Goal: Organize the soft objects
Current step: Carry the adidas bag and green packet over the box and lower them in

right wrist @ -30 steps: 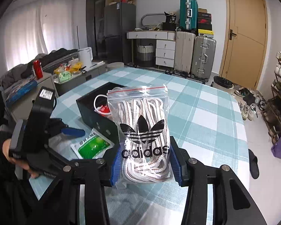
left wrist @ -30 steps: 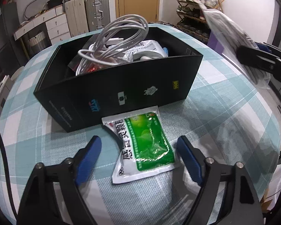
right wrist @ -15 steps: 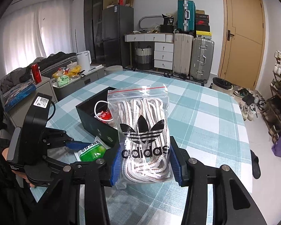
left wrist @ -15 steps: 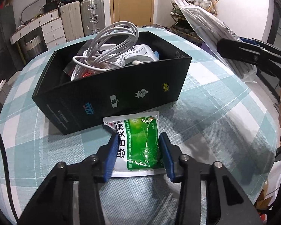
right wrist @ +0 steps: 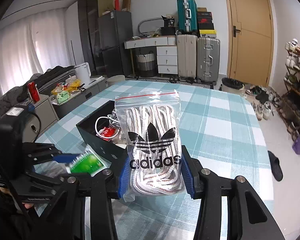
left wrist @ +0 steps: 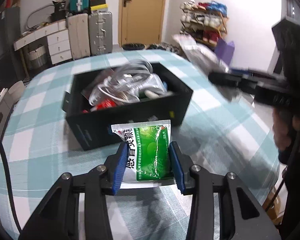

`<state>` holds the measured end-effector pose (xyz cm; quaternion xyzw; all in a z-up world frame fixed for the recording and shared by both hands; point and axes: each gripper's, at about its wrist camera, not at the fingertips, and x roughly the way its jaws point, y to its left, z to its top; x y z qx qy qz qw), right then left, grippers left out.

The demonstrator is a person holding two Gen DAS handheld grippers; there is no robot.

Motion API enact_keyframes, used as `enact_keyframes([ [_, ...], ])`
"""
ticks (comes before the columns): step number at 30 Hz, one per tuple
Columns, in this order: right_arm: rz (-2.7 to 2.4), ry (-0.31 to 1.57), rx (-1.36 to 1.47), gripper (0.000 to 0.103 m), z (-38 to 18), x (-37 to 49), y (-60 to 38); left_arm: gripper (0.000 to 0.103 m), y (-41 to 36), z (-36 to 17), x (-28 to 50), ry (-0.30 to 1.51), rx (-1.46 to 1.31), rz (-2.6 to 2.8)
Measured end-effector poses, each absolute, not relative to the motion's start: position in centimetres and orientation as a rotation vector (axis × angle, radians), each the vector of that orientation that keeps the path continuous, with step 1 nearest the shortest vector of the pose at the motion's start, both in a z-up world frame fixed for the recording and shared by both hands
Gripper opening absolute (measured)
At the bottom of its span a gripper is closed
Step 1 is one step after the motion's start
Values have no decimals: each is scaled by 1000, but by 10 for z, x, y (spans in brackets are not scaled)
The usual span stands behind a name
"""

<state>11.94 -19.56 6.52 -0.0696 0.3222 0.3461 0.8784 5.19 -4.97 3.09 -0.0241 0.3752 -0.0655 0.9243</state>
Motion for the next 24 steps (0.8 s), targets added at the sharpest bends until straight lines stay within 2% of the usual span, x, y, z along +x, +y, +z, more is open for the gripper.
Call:
enact_keyframes([
  [24, 683, 725, 23, 45, 70, 131, -184, 41, 1, 71, 68, 619, -92, -40],
])
